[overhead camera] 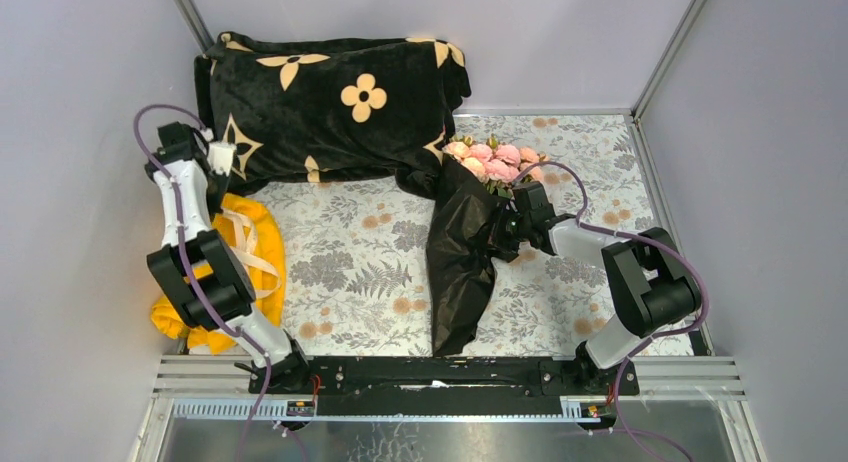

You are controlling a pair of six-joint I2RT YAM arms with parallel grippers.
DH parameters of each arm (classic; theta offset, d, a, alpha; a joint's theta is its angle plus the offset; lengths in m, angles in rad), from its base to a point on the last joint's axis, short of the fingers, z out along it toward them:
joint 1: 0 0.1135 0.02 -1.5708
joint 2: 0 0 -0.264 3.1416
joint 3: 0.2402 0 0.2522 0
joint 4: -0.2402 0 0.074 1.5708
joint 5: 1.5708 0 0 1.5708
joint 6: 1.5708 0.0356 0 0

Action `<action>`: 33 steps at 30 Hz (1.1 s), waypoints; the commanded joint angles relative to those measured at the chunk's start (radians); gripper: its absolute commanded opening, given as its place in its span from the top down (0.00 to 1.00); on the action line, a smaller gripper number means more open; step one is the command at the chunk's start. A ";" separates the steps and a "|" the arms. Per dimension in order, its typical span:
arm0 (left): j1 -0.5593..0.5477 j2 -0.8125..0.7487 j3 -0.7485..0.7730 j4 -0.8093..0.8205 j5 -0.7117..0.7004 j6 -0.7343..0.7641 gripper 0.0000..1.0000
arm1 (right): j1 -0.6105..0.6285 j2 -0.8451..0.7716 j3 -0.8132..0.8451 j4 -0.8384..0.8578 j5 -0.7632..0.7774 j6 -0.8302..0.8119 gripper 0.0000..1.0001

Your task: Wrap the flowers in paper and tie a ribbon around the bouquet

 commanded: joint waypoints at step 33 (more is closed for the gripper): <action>-0.747 -0.350 0.474 -0.431 0.735 0.005 1.00 | 0.003 -0.115 0.173 -0.164 -0.034 -0.020 1.00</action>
